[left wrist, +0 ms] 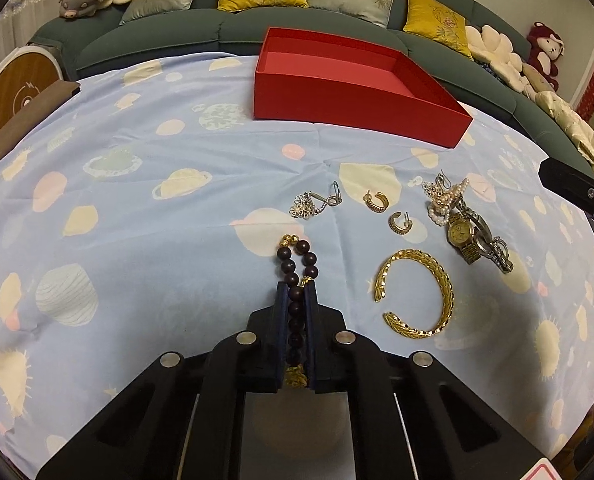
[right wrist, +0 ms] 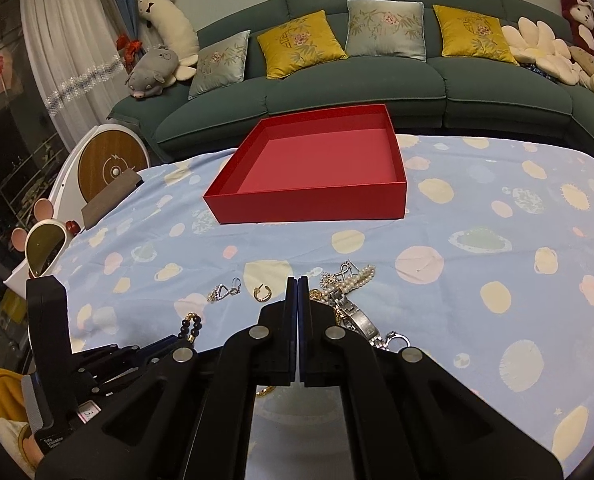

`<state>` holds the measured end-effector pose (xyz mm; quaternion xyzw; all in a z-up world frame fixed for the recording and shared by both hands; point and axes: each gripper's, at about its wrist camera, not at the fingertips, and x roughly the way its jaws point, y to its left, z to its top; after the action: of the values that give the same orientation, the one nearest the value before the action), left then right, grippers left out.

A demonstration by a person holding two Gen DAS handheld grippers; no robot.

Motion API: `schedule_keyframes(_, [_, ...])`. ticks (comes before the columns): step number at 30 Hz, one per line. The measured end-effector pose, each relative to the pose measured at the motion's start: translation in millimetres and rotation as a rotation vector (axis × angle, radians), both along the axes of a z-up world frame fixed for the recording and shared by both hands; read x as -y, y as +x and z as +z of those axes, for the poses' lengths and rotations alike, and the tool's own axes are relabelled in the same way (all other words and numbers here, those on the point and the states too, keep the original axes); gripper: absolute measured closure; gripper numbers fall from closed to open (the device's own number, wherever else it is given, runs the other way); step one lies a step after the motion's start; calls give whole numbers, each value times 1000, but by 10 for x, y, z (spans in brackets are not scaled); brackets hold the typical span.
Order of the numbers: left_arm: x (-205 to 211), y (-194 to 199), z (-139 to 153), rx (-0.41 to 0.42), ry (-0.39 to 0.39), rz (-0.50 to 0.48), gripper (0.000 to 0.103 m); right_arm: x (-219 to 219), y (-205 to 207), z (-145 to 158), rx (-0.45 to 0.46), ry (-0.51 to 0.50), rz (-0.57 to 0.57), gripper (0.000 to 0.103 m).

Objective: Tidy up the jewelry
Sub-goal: 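Close left tool on the dark-bead bracelet while right tool grips the pearl necklace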

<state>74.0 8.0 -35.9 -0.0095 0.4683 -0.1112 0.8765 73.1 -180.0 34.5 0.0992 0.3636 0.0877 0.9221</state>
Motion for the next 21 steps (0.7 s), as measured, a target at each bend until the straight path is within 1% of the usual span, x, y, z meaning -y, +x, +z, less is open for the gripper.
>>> schedule_keyframes(4, [29,-33,60,11,-4,-14,98,80,-24,26,6,-2,-19,103])
schedule_keyframes(7, [32,-49,100,19,-10,-14,98,148,47,-59,-37,5,-37,102])
schedule_keyframes(10, [27,-46,148,29,-16,-13,98,211,160,-203,-92,21,-58,96])
schedule_keyframes(13, [5,-30,195,33,-30,-8,98,245,296,-337,-133,42,-74,81])
schedule_keyframes(14, [3,-25,209,35,-32,-8,98,245,332,-378,-144,51,-78,77])
schedule_keyframes(15, [2,-21,223,39,-33,-8,98,253,372,-417,-157,65,-81,76])
schedule_keyframes(18, [1,-9,253,42,-42,-14,98,264,484,-517,-192,117,-86,76])
schedule_keyframes(21, [-11,-5,275,44,-57,-22,98,231,582,-598,-218,128,-93,76])
